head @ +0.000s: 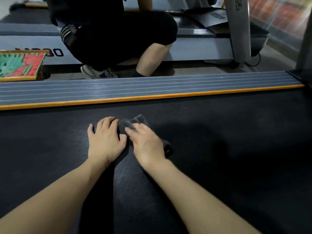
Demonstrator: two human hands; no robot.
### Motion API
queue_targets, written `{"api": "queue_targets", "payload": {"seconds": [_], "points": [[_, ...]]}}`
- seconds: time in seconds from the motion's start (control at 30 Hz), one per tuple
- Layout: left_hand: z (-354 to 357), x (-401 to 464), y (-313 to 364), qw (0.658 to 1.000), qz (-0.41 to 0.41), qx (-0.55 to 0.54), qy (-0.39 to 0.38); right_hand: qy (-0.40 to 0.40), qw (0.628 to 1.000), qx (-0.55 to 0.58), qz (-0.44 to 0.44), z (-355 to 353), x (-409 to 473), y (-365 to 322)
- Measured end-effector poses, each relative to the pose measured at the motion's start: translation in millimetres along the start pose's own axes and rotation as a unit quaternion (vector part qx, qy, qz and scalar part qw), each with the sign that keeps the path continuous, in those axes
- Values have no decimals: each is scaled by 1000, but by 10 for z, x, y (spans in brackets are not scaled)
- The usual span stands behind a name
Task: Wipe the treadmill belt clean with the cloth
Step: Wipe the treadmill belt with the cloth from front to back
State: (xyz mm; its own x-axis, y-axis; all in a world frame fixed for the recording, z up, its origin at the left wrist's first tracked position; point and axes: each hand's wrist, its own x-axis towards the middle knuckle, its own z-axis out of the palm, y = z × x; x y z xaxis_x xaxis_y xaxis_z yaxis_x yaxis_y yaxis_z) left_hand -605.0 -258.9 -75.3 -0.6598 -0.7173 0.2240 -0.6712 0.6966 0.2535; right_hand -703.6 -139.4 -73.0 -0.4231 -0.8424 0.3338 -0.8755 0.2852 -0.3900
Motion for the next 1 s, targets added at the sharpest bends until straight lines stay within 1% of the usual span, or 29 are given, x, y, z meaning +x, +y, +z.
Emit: {"api": "queue_targets", "payload": {"seconds": [0.03, 0.07, 0.1, 0.17, 0.23, 0.3, 0.33, 0.37, 0.4, 0.47, 0.53, 0.6, 0.63, 0.67, 0.7, 0.77, 0.8, 0.83, 0.9, 0.93, 1.0], "points": [[2, -3, 3, 1000, 2, -1, 0, -13, 999, 19, -26, -86, -21, 97], [2, -5, 2, 1000, 5, -1, 1, -13, 999, 10, -35, -191, -65, 264], [-2, -9, -1, 1000, 6, 0, 4, -9, 1000, -4, -15, -306, -120, 471], [-7, -4, -3, 1000, 5, -5, 5, 37, 994, -38, 97, -597, -258, 963], [-1, -4, 3, 1000, 3, -8, 8, 76, 971, -76, 213, -869, -396, 1310], [21, 4, 4, 1000, 6, -4, 9, 97, 948, -111, 283, -931, -413, 1361], [24, 3, -2, 1000, 7, -2, 6, 108, 938, -130, 302, -873, -356, 1259], [27, 4, -6, 1000, 7, -2, 4, 116, 935, -145, 302, -770, -287, 1089], [31, 3, -10, 1000, 8, -1, 4, 119, 942, -149, 278, -609, -213, 884], [36, 6, -15, 1000, 9, 0, 5, 99, 971, -123, 178, -229, -76, 418], [30, 4, -28, 1000, 8, 0, 5, 43, 994, -73, 75, -15, -20, 90], [31, -8, -45, 1000, 8, 4, 5, 18, 1000, -23, 2, -130, -20, 185], [31, -10, -49, 1000, 9, 5, 4, 15, 1000, -25, -4, -247, -70, 357], [32, -20, -50, 1000, 9, 4, 5, 12, 999, -31, 26, -393, -158, 583], [31, -19, -47, 1000, 7, 1, 7, 27, 995, -42, 83, -565, -246, 847], [34, -10, -23, 1000, 5, 0, 10, 65, 970, -80, 219, -908, -421, 1351], [32, -8, -13, 1000, 5, 2, 10, 79, 954, -97, 272, -1022, -487, 1483], [30, -5, -8, 1000, 4, 3, 8, 86, 943, -119, 299, -1053, -502, 1512], [25, -2, -1, 1000, 3, 2, 4, 102, 932, -142, 317, -942, -414, 1298], [22, -4, -2, 1000, 2, 2, 4, 105, 937, -143, 301, -814, -358, 1095], [19, 1, -1, 1000, -1, 1, 1, 103, 962, -127, 221, -432, -253, 589]]}}
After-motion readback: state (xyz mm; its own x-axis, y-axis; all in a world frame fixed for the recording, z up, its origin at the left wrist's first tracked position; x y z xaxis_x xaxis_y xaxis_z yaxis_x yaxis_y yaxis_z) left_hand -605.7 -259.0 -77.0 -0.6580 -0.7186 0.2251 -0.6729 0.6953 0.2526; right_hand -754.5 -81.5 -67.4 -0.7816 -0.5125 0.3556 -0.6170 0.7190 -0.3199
